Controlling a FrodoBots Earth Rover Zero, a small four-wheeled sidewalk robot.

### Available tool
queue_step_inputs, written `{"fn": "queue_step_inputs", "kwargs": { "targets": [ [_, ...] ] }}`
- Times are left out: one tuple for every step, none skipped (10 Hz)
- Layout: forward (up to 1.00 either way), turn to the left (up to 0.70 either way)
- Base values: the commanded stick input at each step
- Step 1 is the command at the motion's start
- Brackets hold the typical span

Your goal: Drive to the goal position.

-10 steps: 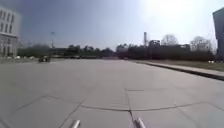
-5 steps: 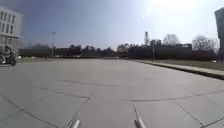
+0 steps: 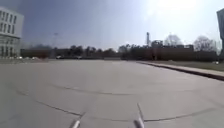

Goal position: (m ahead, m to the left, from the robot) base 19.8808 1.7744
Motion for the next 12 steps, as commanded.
{"fn": "queue_step_inputs", "kwargs": {
  "targets": [
    [1.0, 0.0],
    [1.0, 0.0],
    [1.0, 0.0],
    [1.0, 0.0],
    [1.0, 0.0],
    [1.0, 0.0],
    [1.0, 0.0],
    [1.0, 0.0],
    [1.0, -0.09],
    [1.0, -0.26],
    [1.0, -0.36],
    [1.0, -0.21]
  ]
}}
